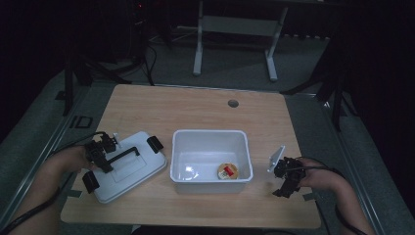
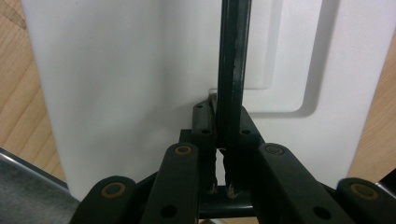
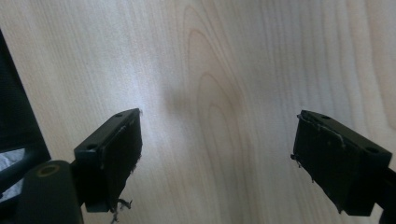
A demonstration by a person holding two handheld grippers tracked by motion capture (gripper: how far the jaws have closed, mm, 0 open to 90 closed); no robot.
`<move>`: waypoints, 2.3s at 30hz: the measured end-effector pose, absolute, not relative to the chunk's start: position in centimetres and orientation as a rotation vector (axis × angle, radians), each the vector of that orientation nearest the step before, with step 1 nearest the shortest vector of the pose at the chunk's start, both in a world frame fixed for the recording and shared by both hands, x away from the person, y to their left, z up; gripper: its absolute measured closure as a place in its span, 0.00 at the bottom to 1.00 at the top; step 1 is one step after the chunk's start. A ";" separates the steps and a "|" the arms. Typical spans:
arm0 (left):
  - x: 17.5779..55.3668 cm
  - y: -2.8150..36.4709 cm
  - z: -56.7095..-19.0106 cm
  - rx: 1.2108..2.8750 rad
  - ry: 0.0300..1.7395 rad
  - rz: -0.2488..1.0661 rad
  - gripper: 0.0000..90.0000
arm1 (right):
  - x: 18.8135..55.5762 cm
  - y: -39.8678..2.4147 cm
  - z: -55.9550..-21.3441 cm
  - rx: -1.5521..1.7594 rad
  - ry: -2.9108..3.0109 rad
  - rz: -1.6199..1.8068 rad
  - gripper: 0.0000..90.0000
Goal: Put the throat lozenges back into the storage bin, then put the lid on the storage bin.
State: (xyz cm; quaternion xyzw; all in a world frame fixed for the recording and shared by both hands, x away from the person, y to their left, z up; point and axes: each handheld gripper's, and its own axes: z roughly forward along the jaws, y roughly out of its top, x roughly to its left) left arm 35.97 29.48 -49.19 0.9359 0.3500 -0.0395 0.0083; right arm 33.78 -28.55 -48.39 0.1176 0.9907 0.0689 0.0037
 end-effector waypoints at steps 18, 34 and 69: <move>35.7 30.1 -49.3 2.863 1.130 -0.164 0.92 | 33.6 -28.9 -49.0 0.404 3.113 0.230 0.17; 34.9 30.5 -46.1 2.806 1.117 -0.144 0.93 | 33.3 -29.0 -48.6 0.405 3.088 0.218 0.21; 34.1 25.4 -33.7 2.860 0.858 0.027 0.93 | 33.0 -29.0 -48.2 0.397 3.075 0.252 0.16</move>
